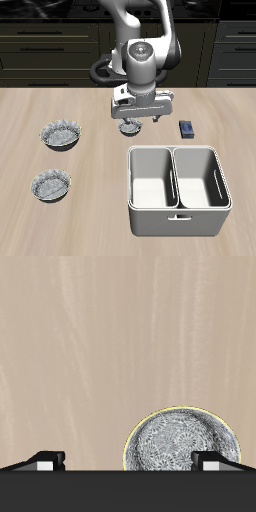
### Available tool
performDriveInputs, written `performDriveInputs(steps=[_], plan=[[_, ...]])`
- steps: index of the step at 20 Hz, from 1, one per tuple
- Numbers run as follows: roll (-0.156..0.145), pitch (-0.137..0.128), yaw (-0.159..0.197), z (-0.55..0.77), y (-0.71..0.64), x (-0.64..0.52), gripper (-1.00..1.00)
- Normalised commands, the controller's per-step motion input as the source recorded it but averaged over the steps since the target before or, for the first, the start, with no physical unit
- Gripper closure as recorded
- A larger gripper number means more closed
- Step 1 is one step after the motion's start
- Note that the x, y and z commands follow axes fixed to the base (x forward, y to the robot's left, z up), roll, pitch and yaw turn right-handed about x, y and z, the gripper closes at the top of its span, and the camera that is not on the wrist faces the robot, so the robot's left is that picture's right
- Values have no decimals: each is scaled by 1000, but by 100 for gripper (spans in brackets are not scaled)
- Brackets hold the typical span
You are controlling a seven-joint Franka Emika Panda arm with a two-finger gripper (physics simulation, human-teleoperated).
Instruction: Stack the smallest bowl on the largest bowl
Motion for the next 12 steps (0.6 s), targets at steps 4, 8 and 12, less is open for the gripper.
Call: performDriveInputs(steps=[4, 8, 12], plan=[[-6, 54, -31, -235, -11, -39, -100], [2, 56, -26, -297, -28, -42, -100], [21, 39, -26, -223, -24, -2, -100]])
